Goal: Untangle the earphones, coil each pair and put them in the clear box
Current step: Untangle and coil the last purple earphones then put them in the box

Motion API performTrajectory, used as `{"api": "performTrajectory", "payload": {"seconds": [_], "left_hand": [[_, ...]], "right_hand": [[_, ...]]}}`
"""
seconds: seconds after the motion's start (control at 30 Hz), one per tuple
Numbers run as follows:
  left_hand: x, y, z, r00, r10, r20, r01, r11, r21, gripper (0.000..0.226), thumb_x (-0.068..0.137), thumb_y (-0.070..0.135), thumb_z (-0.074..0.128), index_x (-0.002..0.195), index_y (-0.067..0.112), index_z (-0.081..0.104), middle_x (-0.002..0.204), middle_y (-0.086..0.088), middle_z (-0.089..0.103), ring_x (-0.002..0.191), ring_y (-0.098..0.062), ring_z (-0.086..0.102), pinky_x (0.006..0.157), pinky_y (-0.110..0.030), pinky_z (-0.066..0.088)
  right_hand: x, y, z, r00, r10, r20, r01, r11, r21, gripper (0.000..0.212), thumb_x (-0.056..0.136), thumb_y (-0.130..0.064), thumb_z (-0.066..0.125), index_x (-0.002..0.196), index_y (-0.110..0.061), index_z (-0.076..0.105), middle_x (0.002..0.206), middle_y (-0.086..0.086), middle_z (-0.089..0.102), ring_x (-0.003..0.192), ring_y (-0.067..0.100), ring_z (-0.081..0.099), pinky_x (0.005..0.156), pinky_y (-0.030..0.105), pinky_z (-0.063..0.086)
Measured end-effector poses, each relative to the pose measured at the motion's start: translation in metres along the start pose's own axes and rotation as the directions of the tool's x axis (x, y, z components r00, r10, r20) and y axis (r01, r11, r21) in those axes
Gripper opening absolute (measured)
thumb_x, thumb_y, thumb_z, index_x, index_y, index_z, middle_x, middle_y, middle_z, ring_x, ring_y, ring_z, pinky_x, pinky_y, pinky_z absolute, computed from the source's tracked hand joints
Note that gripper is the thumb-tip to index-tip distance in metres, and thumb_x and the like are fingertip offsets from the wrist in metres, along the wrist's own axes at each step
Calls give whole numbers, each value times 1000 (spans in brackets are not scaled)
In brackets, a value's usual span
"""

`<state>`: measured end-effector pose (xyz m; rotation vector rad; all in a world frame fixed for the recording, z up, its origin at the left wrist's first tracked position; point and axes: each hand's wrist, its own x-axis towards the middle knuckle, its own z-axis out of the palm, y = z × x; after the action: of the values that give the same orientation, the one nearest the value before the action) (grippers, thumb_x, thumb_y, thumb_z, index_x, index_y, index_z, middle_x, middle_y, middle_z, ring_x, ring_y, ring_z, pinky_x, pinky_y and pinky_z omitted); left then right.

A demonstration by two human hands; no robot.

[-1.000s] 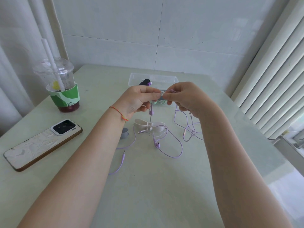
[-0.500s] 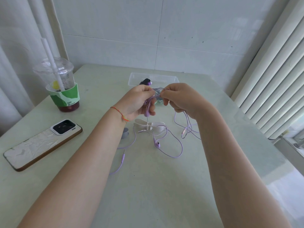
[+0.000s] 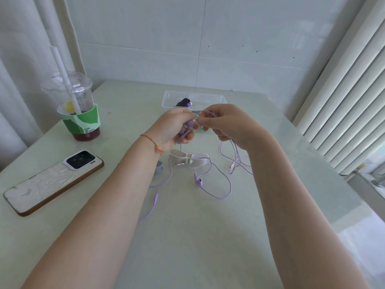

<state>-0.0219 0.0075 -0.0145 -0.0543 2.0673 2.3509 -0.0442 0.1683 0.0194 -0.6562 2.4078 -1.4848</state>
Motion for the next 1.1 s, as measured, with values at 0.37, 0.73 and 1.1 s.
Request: {"api": "performTrajectory", "payload": {"seconds": [0.37,0.73,1.1], "left_hand": [[2,4,-4,997,37,-64,-34,998,45,13,96,11,52,85,11,58,54,3,54,44,-17,41,42,-19,25],[6,3,-5,972,88,-217,-45,980,194,14,92,13,56,79,18,54,53,5,41,34,-9,24,43,-13,19],[11,-7,-10,950,115,-292,-3,934,358,18,88,16,63,71,22,56,57,4,46,37,-8,35,34,-10,21]], "right_hand": [[9,6,-4,956,16,-292,-40,996,-79,12,88,-16,66,88,-5,65,61,-2,61,36,6,33,40,20,28],[-3,-3,-10,989,124,-82,-140,964,-228,17,89,-16,59,96,-3,68,72,2,58,50,14,41,46,21,33],[-4,-1,-13,990,123,-72,-140,935,-325,10,83,-19,70,86,-9,71,68,6,51,65,20,44,62,29,39]]}}
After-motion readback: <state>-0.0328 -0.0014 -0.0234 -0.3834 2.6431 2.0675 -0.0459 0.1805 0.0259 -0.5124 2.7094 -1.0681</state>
